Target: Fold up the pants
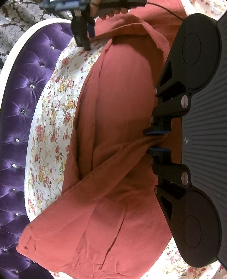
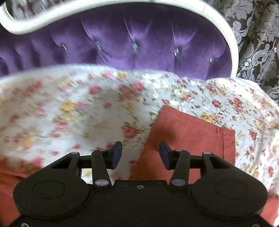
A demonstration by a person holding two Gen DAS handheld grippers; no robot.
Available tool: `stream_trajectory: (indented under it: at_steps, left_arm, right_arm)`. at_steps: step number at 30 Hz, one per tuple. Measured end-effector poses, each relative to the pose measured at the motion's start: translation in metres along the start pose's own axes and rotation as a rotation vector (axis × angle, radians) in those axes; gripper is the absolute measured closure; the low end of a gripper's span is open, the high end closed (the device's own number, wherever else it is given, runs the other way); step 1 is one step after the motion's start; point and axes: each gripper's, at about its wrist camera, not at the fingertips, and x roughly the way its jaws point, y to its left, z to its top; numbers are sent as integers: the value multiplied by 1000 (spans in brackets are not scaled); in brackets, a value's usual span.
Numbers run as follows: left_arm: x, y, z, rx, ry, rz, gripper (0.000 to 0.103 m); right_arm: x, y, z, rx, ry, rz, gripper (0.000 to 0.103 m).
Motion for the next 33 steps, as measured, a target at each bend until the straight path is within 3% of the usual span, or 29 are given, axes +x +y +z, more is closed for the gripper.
stream_trajectory:
  at_steps: [1, 2, 4, 8, 12, 16, 22, 25, 28, 33]
  left_arm:
    - [0, 0, 0, -1, 2, -1, 88]
    - [0, 0, 1, -2, 4, 0, 88]
    - [0, -1, 1, -1, 5, 3, 88]
    - [0, -3, 0, 7, 3, 14, 88]
    - [0, -4, 1, 1, 6, 24, 88]
    - [0, -7, 1, 12, 3, 41, 88]
    - [0, -9, 1, 27, 9, 54, 88]
    - [1, -10, 2, 37, 13, 59, 88]
    - [1, -11, 2, 47, 12, 66, 88]
    - [1, -11, 1, 60, 8, 72, 88]
  right_arm:
    - [0, -4, 0, 11, -10, 14, 63]
    - [-2, -10, 0, 27, 6, 31, 94]
    - [-14, -23, 1, 49, -9, 67, 97]
    - [-81, -66, -15, 128, -175, 117, 97]
    - [-149, -126, -65, 257, -284, 143, 97]
    - [-162, -161, -131, 341, -227, 148, 96]
    - [-129, -173, -210, 435, -33, 177, 92]
    - [-137, -186, -228, 513, -71, 227, 86]
    - [-140, -202, -233, 624, -108, 263, 63]
    - [-131, -221, -234, 721, -135, 242, 58]
